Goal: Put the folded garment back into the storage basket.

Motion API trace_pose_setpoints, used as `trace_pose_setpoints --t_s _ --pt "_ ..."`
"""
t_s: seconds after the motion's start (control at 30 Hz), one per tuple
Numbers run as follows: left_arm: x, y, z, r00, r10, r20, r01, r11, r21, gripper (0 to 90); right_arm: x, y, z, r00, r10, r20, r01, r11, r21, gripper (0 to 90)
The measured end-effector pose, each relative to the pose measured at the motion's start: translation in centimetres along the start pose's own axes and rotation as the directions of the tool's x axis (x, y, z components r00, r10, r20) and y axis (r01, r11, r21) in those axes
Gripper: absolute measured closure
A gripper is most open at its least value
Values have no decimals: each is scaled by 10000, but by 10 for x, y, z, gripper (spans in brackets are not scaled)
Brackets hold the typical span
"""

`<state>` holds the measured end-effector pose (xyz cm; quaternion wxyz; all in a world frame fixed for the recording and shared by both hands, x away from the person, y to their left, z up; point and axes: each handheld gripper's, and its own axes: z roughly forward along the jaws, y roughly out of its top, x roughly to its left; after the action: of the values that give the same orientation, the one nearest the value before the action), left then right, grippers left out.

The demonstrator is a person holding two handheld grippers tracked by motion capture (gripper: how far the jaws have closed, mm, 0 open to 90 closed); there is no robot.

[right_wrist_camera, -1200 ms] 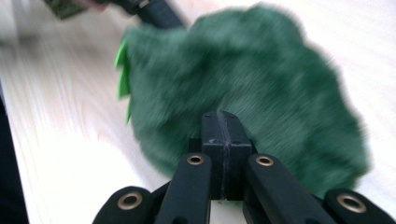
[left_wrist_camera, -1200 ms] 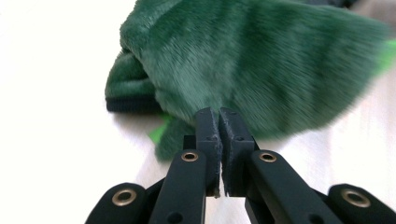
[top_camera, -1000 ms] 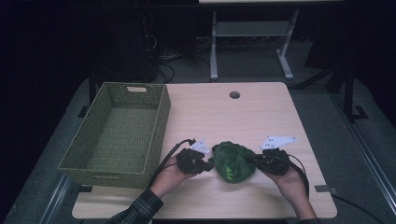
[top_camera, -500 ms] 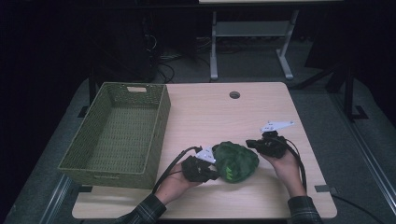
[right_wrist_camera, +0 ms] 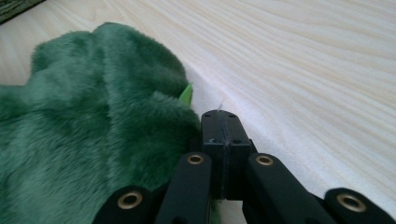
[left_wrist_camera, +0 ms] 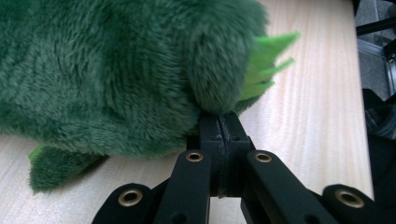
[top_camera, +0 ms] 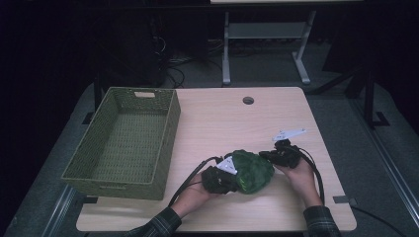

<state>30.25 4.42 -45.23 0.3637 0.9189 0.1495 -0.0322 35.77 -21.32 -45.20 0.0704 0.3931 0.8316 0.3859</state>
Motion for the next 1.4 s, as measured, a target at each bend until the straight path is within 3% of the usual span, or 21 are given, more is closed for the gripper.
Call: trace_pose_setpoints --t_s 0.2,0.37,0.77,0.9,0.97,1.07,1.17,1.4 --pt "7 -3 -1 9998 -142 -109 142 9999 28 897 10 -7 -6 9997 -215 -114 214 9998 -10 899" --pt "15 -7 -6 9983 -250 -535 253 9997 48 898 15 -16 -11 9994 -231 -277 230 9997 -10 899" --pt "41 -16 -23 9854 -363 -1664 381 9992 73 897 35 -34 -21 9964 -283 -799 306 9991 284 899" --pt "43 -17 -25 9832 -525 -1746 528 9986 -33 897 42 -36 -25 9967 -563 -588 576 9981 209 898" --pt "44 -17 -30 9830 -434 -1782 442 9990 8 897 41 -37 -29 9978 -399 -531 402 9992 52 897" --pt "46 -20 -37 9844 -585 -1660 593 9982 -4 877 36 -42 -34 9994 -218 -254 213 9996 -194 805" --pt "46 -24 -42 9859 -610 -1560 622 9981 26 813 31 -47 -39 9998 55 169 -48 9993 -372 628" --pt "35 -16 -54 9896 -425 -1374 430 9991 10 515 17 -67 -40 9942 267 1042 -252 9996 -153 258"
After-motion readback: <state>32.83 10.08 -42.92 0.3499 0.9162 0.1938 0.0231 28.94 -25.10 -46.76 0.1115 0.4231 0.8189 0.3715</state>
